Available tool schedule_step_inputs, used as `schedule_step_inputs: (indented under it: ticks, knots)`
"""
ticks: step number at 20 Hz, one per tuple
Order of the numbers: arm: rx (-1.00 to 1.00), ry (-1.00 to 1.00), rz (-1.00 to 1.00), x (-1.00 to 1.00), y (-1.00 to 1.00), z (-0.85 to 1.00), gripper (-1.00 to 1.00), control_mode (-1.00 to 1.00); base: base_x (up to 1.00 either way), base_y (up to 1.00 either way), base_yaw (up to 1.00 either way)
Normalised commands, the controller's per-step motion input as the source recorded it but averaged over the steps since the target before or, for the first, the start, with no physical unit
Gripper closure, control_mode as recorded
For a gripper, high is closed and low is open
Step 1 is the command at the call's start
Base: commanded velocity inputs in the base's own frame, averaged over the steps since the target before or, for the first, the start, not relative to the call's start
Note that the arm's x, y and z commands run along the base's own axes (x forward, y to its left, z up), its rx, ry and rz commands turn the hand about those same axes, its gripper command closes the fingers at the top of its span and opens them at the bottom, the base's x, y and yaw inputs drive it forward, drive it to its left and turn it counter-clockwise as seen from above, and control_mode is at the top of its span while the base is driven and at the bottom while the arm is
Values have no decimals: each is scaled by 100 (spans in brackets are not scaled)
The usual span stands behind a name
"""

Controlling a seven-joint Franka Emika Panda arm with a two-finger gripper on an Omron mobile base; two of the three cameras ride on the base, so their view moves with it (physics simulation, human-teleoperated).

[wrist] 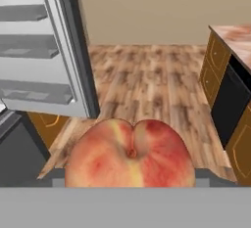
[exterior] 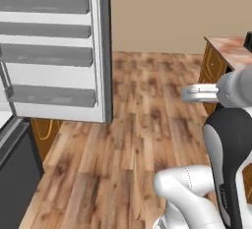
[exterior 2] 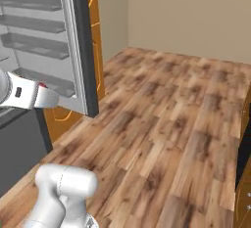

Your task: Pick up the apple and peach from the fridge and place one fruit on each plate on the dining counter.

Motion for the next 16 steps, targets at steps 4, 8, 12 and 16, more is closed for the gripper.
schedule_step_inputs:
  ticks: [4,8,12,16]
  knots:
    - [0,0,0,0,0,0,100,100,31,-42,-52]
    - [0,0,0,0,0,0,100,100,76,-51,-37]
    - [0,0,0,0,0,0,100,100,98,-41,-22]
    - [0,0,0,0,0,0,100,100,100,-37,-2]
